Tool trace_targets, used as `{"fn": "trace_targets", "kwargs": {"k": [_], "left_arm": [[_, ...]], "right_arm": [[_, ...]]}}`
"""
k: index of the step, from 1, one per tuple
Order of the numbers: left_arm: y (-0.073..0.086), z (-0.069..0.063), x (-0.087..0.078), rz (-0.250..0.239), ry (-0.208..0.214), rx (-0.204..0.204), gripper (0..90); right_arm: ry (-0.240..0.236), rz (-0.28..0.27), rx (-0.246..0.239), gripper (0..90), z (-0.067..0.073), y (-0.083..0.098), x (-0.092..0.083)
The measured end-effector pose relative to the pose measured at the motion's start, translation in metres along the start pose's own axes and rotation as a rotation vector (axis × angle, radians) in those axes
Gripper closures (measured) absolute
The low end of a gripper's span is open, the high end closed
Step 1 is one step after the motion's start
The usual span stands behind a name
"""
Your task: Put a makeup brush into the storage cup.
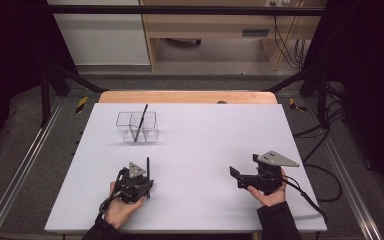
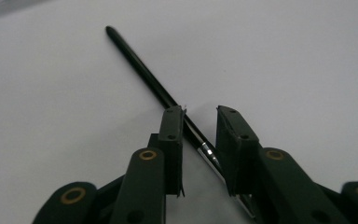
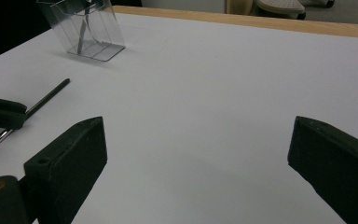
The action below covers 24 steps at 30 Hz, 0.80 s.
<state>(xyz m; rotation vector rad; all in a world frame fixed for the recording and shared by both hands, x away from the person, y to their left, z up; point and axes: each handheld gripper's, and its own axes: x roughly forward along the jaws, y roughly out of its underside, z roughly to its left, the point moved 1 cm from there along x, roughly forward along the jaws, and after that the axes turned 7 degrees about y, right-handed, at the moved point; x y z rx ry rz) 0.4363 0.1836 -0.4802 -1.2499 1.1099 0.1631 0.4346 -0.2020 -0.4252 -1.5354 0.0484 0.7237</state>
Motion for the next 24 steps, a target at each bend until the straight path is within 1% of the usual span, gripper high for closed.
{"fn": "trace_targets", "kwargs": {"k": [8, 11, 16, 18, 20, 21, 22, 24], "left_arm": [[0.0005, 0.0018, -0.0018, 0.014, 0.018, 0.029, 79.1], [0.0006, 0.0031, -0.0026, 0.019, 0.029, 0.032, 82.2], [0.0001, 0.0042, -0.0033, 0.029, 0.045, 0.043, 82.7], [-0.0003, 0.0044, -0.0035, 0.035, 0.045, 0.059, 82.6], [-0.0008, 0.0049, -0.0036, 0.039, 0.053, 0.06, 82.3], [-0.0015, 0.0055, -0.0036, 0.039, 0.066, 0.059, 80.6], [-0.0022, 0.0057, -0.0039, 0.042, 0.073, 0.061, 76.8], [-0.0046, 0.0059, -0.0046, 0.045, 0.078, 0.077, 71.0]], "right_arm": [[0.002, -0.002, -0.001, 5.1, -0.0003, -0.0003, -0.0003], [0.001, -0.004, 0.0, 5.1, -0.0003, -0.0003, -0.0005], [0.001, -0.003, -0.001, 5.1, -0.0003, -0.0002, -0.0003], [0.002, -0.002, -0.001, 5.0, -0.0002, -0.0001, -0.0002], [0.002, -0.002, -0.001, 5.0, -0.0002, -0.0002, 0.0], [0.001, -0.002, -0.001, 5.0, -0.0002, -0.0002, 0.0], [0.002, -0.002, -0.001, 5.0, -0.0002, -0.0002, -0.0001], [0.001, -0.002, 0.0, 5.0, -0.0005, -0.0005, -0.0004]]}}
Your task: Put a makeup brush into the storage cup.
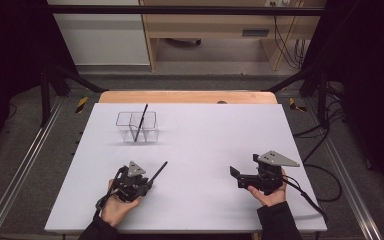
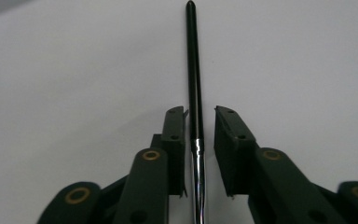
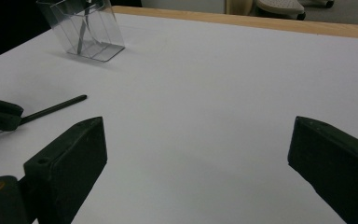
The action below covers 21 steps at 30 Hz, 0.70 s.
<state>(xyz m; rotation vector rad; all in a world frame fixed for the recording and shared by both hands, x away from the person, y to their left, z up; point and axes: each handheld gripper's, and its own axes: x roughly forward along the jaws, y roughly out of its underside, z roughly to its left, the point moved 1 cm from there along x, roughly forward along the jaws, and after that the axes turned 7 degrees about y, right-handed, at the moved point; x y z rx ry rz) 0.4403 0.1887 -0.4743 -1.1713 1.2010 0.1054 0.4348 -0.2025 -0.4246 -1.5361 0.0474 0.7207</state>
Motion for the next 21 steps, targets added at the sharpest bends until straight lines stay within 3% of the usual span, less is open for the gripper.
{"fn": "trace_targets", "kwargs": {"k": [8, 15, 21], "left_arm": [[-0.022, 0.004, -0.009, 0.022, 0.006, 0.028, 53.8], [-0.048, 0.004, -0.005, 0.112, 0.012, 0.086, 50.1], [-0.055, 0.005, 0.005, 0.185, 0.024, 0.114, 51.2]], "right_arm": [[0.0, -0.01, 0.01, 5.2, -0.003, -0.003, -0.003], [-0.006, -0.004, 0.011, 5.3, -0.004, -0.004, -0.003], [-0.009, -0.008, 0.016, 5.4, -0.005, -0.005, -0.004]]}}
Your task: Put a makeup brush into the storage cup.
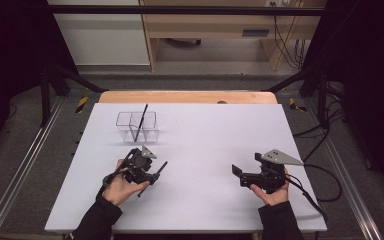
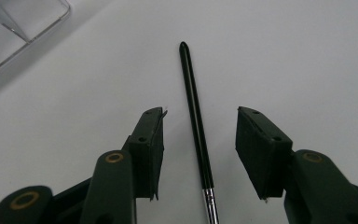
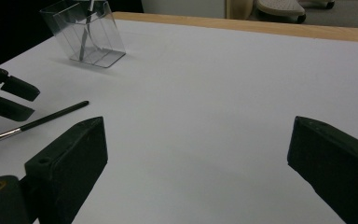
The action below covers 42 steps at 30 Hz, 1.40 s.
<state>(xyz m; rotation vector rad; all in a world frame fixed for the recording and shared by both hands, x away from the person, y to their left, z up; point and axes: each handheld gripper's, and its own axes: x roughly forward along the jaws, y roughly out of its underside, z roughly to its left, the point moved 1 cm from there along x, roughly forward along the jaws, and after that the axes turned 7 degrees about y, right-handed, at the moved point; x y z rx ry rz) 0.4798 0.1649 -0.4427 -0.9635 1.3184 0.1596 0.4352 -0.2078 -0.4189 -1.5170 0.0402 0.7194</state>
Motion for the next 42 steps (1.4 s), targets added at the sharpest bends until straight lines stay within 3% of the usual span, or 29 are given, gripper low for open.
{"fn": "trace_targets", "kwargs": {"k": [13, 23, 32, 42], "left_arm": [[0.002, 0.0, 0.017, 0.106, 0.027, 0.021, 65.3], [0.006, 0.001, 0.017, 0.108, 0.05, -0.007, 74.1], [0.008, -0.001, 0.017, 0.101, 0.045, -0.018, 80.4], [0.008, 0.0, 0.017, 0.107, 0.055, 0.006, 83.3]], "right_arm": [[-0.006, 0.008, -0.001, 5.3, 0.0, 0.0, 0.001], [-0.011, 0.013, -0.002, 5.3, 0.001, -0.001, 0.002], [-0.015, 0.02, -0.006, 5.2, 0.002, 0.0, 0.003], [-0.015, 0.027, -0.01, 5.1, 0.002, 0.0, 0.005]]}}
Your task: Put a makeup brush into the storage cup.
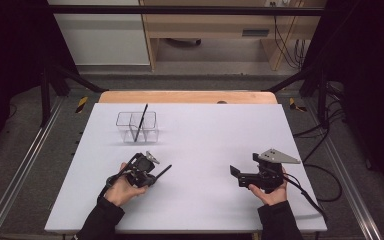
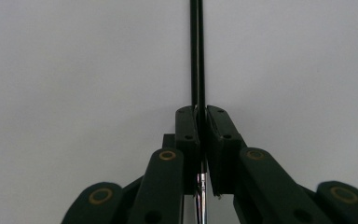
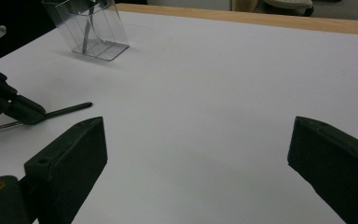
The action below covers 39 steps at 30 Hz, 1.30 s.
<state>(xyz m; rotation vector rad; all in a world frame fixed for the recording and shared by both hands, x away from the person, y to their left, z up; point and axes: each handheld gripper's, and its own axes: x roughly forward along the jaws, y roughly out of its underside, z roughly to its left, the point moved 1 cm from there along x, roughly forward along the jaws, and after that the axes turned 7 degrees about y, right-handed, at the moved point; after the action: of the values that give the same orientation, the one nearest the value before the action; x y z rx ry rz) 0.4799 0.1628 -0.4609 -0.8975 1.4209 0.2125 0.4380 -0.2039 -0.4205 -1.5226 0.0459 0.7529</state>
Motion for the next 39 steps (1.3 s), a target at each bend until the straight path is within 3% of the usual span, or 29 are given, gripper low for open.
{"fn": "trace_targets", "kwargs": {"k": [11, 22, 32, 39], "left_arm": [[0.001, -0.003, -0.004, -0.001, 0.015, 0.066, 83.4], [-0.001, -0.017, -0.024, -0.094, 0.053, 0.13, 83.5], [-0.003, -0.028, -0.038, -0.144, 0.072, 0.184, 83.5], [-0.005, -0.035, -0.049, -0.179, 0.101, 0.224, 83.5]], "right_arm": [[0.001, 0.007, -0.014, 5.3, -0.001, 0.0, 0.001], [-0.002, 0.012, -0.039, 5.9, 0.005, -0.004, -0.001], [-0.011, 0.026, -0.089, 6.1, 0.012, -0.009, -0.002], [-0.016, 0.04, -0.156, 6.2, 0.021, -0.016, -0.002]]}}
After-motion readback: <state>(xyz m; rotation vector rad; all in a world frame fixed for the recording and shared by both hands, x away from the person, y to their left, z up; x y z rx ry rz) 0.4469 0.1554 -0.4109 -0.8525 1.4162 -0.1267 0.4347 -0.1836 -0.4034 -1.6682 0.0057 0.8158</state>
